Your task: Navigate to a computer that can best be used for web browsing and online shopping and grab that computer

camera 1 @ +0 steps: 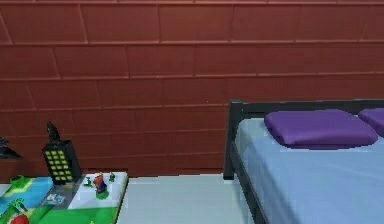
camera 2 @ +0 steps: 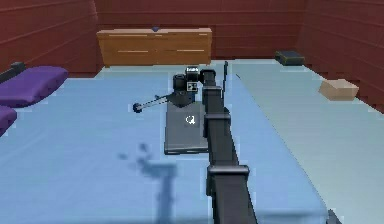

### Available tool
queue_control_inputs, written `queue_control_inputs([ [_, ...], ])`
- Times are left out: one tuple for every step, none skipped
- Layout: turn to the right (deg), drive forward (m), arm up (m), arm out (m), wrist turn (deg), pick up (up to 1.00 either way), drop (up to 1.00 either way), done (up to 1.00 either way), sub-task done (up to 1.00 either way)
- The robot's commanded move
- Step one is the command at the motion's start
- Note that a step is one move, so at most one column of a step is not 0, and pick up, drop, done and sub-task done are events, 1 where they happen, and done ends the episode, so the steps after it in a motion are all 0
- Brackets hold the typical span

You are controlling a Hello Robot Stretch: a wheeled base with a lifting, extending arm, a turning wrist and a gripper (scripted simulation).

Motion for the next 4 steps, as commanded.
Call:
queue_control_inputs([
  [0.0, 0.0, 0.0, 0.0, 21.0, 0.0, 0.0, 0.0, 0.0],
  [0.0, 0.0, -0.3, 0.0, 0.0, 0.0, 0.0, 0.0, 0.0],
  [0.0, 0.0, 0.0, 0.0, 0.0, 1.0, 0.0, 0.0, 0.0],
  [0.0, 0.0, 0.1, 0.0, 0.0, 0.0, 0.0, 0.0, 0.0],
])
